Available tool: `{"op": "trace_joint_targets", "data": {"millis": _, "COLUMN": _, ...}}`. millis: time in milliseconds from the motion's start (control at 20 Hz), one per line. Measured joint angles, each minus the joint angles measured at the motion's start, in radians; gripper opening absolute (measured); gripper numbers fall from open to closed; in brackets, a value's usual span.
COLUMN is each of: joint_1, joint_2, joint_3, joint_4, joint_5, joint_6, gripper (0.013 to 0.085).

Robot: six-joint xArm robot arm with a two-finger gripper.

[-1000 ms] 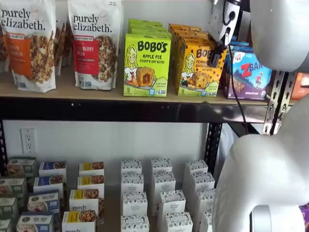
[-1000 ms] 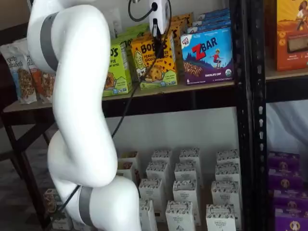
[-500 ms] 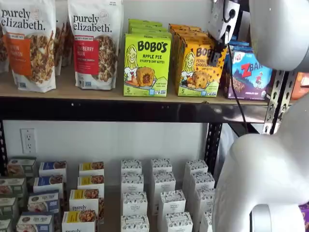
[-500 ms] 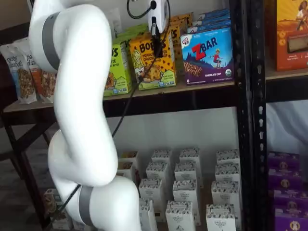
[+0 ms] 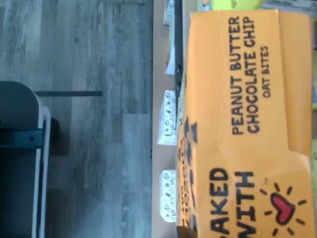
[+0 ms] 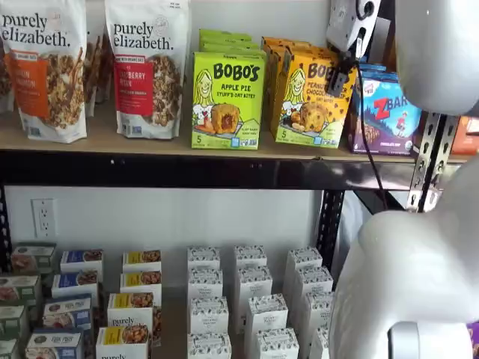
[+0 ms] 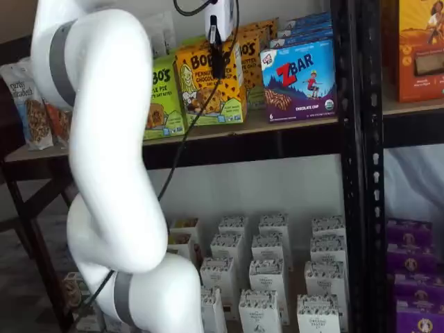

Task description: Pick up the orange box on the top shelf, the fifth box from the left

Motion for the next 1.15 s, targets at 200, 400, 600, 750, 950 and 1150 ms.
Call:
{"op": "trace_joint_targets", "data": {"millis": 200, "joint_1": -0.017, "joint_2": -0.069, "joint_3": 0.059, "joint_4": 0.014, "joint_5": 0.016, "joint_6": -0.01, "gripper": 0.033}}
{"op": "trace_joint_targets", "data": {"millis": 400, "joint_1": -0.03, "joint_2": -0.139, "joint_3": 0.128, "joint_4": 0.014, "joint_5": 0.01, "joint_6": -0.023, "gripper": 0.033}}
{"op": "trace_joint_targets", "data": {"millis": 600, "joint_1": -0.043, "joint_2": -0.2, "joint_3": 0.187, "joint_4": 0.011, "joint_5": 0.014, "joint_6": -0.036, "gripper": 0.033}}
{"op": "trace_joint_targets", "data": {"millis": 750, "joint_1": -0.049, "joint_2": -0.253, "joint_3": 0.241, "joint_4": -0.006, "joint_5": 0.007, "joint_6": -0.046, "gripper": 0.033}}
{"op": "trace_joint_targets", "data": {"millis": 950, "joint_1": -0.06, "joint_2": -0.302, "joint_3": 0.29, "joint_4": -0.012, "joint_5": 0.006, "joint_6": -0.058, "gripper": 0.033}}
{"op": "trace_joint_targets", "data": {"millis": 1150, "joint_1": -0.068, "joint_2": -0.335, "joint_3": 0.323, "joint_4": -0.012, "joint_5": 0.012, "joint_6": -0.066, "gripper": 0.033}}
